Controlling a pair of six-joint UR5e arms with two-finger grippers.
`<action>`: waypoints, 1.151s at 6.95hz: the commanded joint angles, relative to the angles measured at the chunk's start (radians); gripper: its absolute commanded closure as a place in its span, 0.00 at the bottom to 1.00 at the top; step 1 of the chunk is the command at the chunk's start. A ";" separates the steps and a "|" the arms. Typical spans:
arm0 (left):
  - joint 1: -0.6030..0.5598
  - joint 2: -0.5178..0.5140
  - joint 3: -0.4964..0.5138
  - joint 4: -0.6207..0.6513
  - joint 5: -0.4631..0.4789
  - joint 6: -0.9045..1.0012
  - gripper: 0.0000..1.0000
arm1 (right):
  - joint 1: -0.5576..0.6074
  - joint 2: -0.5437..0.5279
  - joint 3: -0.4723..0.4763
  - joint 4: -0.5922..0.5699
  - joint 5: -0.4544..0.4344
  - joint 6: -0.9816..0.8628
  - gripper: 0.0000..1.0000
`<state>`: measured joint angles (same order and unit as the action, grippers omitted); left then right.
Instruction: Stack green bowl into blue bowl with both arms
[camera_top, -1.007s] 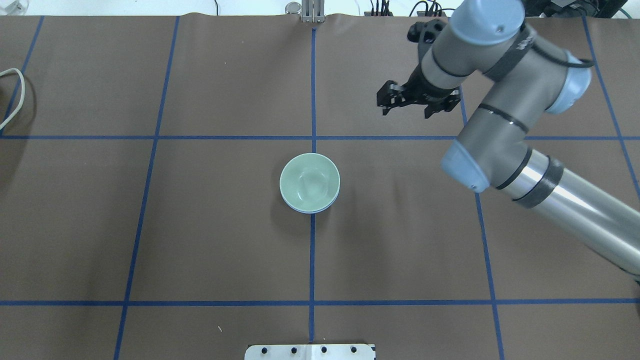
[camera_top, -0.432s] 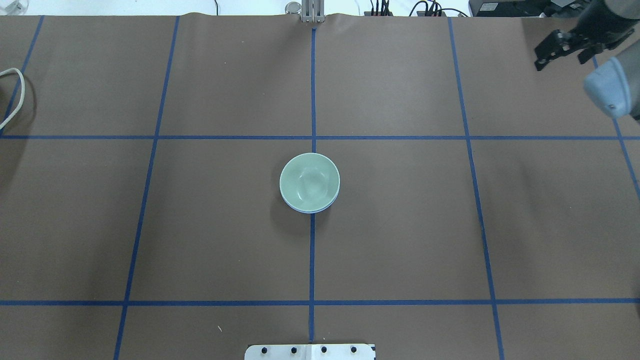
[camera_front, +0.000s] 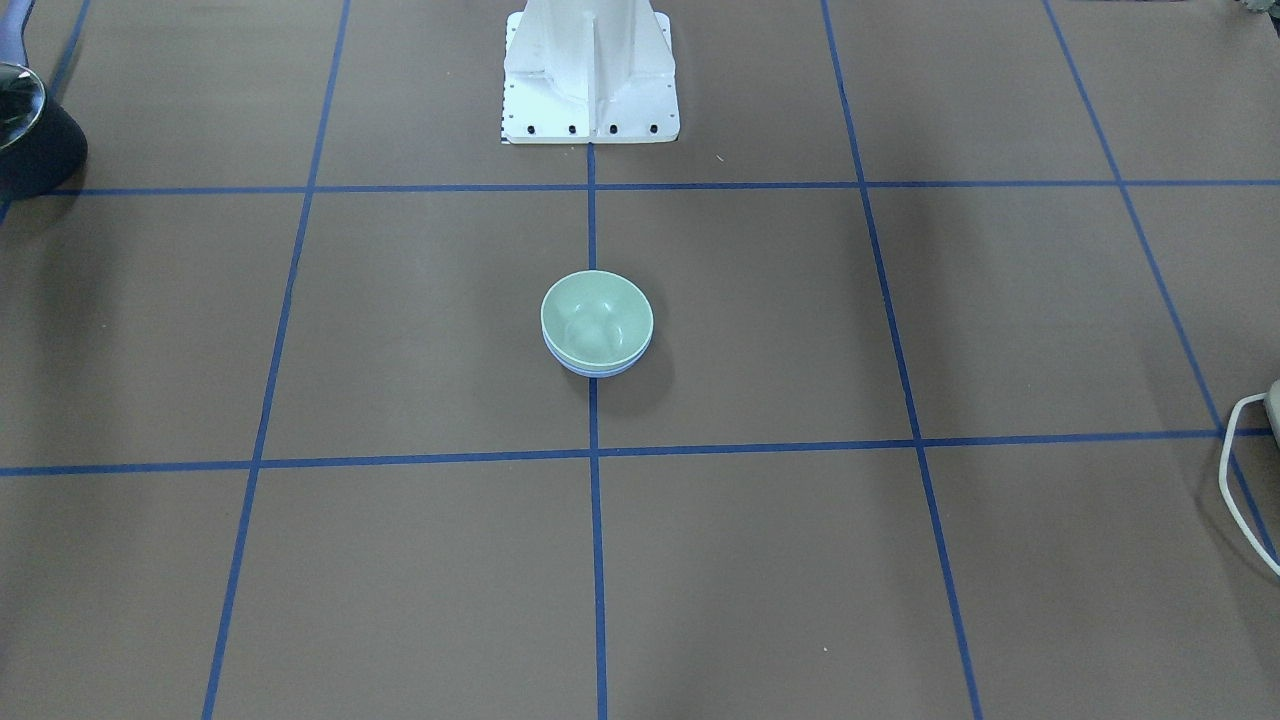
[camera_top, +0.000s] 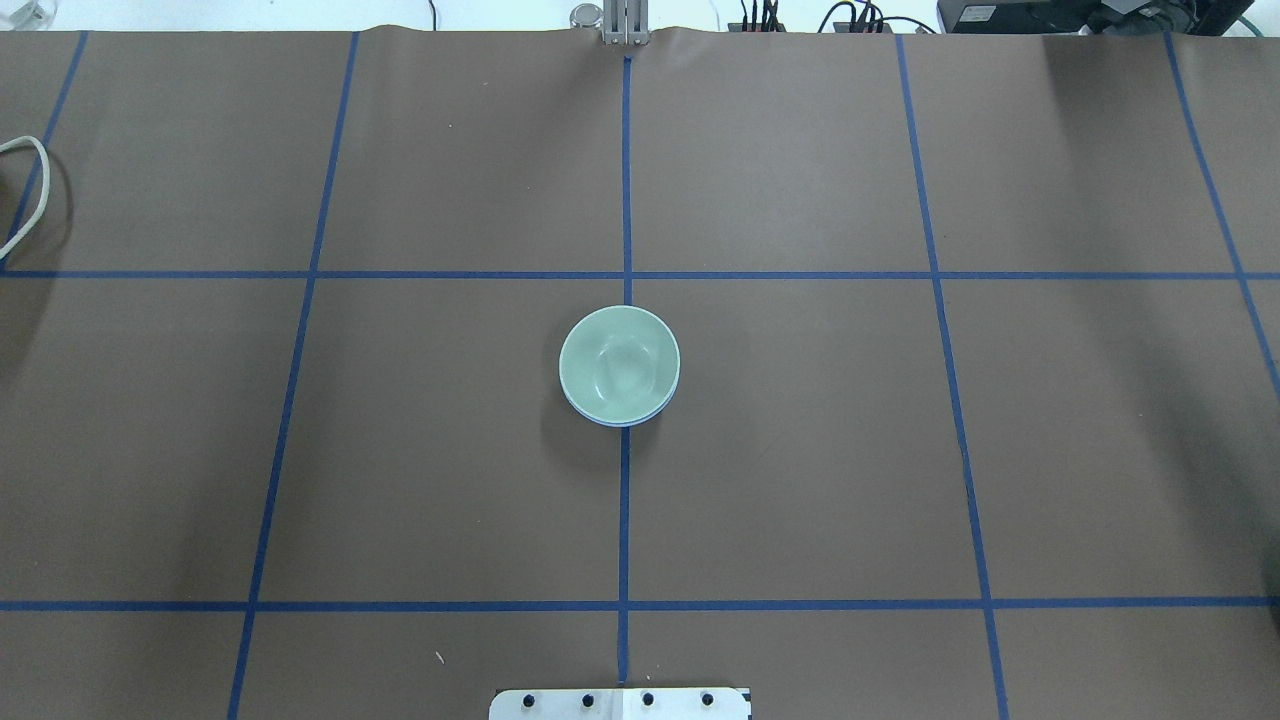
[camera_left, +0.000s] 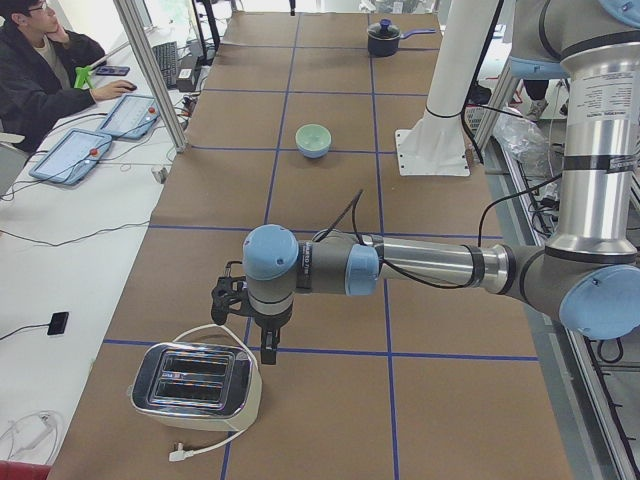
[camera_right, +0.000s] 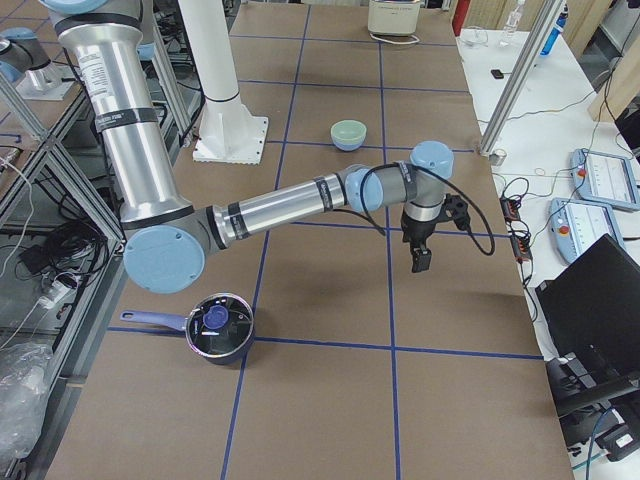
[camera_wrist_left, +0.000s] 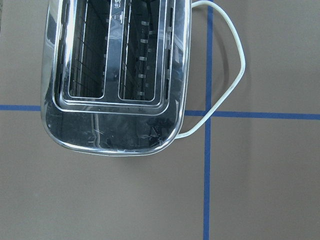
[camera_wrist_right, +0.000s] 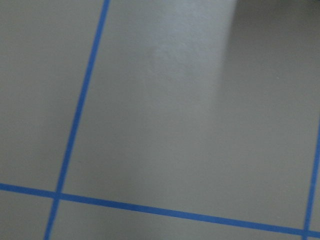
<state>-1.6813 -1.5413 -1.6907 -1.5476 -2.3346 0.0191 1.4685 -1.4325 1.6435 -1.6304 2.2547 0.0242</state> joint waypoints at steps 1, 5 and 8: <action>0.000 0.009 0.002 -0.066 -0.002 0.005 0.01 | 0.093 -0.115 0.013 0.003 0.002 -0.055 0.00; 0.000 0.058 0.013 -0.154 0.001 0.005 0.01 | 0.113 -0.190 0.055 0.004 -0.001 -0.038 0.00; 0.002 0.059 0.013 -0.154 0.001 0.005 0.01 | 0.113 -0.190 0.055 0.004 -0.001 -0.038 0.00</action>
<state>-1.6800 -1.4827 -1.6782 -1.7002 -2.3332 0.0245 1.5814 -1.6225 1.6981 -1.6260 2.2534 -0.0139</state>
